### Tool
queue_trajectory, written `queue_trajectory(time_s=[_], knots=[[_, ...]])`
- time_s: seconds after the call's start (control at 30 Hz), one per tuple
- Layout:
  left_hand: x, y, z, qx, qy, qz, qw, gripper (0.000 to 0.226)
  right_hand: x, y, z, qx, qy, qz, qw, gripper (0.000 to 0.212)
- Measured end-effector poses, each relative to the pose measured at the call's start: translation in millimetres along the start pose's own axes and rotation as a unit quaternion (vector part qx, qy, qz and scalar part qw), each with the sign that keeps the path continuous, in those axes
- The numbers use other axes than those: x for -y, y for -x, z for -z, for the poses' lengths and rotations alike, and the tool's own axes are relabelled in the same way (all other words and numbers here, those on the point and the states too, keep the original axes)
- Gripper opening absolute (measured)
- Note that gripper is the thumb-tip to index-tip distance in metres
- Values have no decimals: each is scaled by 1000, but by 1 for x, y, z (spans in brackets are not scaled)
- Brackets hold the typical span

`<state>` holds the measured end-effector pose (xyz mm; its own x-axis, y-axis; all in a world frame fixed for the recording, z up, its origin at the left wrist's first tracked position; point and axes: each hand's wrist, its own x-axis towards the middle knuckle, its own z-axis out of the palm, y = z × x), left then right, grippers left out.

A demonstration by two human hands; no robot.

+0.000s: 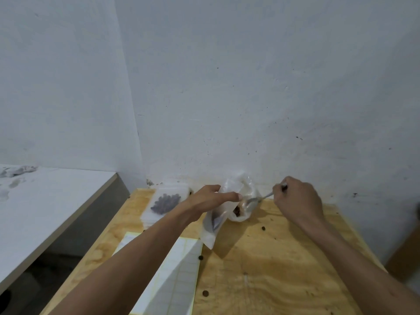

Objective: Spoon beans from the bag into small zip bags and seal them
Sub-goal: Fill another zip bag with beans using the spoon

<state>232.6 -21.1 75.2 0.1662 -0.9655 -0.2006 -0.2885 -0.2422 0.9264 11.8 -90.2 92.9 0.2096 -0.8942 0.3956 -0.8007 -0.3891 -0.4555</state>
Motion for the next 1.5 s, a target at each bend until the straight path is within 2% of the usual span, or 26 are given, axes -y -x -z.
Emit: queue_trajectory(time_s=[0.1,0.2,0.27,0.37,0.43,0.53,0.57,0.6,0.63,0.73,1.03,1.2,1.37,1.5], knots=[[-2,-8,-10,-25,-22,11,999,62,-2,2,-17,49,11,-59,997,38],[-6,-12,-14,-52,0,-14,999,39,-3,-5,-18,84,-22,-144,986,40],[-8,-12,-13,-32,22,-36,999,31,-8,-8,-19,97,-48,-184,977,40],[-7,-5,-16,3,17,-64,998,43,-22,-5,-25,118,-89,-238,960,35],[-1,-4,-18,37,0,-69,997,43,-29,2,-31,128,-142,-275,942,25],[1,0,-14,67,-13,-63,996,15,-35,12,-43,113,-221,-314,917,16],[0,2,-12,65,-7,-62,996,22,-37,15,-46,109,-235,-322,911,15],[1,3,-9,60,-3,-59,996,18,-38,17,-49,106,-244,-327,907,14],[-1,8,-5,51,7,-57,997,12,-39,18,-51,105,-252,-330,904,14],[1,8,3,29,25,-48,998,35,-39,19,-52,103,-273,-327,899,15],[4,9,9,-28,30,-58,997,58,-33,19,-31,77,-294,-261,916,17],[-2,17,8,-47,20,-90,995,44,-30,3,-3,68,-292,-236,925,17],[3,18,3,-63,-8,-109,992,49,-21,-28,26,56,-293,-237,925,19],[6,14,-2,-62,-6,-121,991,71,-9,-42,45,42,-286,-217,932,10]])
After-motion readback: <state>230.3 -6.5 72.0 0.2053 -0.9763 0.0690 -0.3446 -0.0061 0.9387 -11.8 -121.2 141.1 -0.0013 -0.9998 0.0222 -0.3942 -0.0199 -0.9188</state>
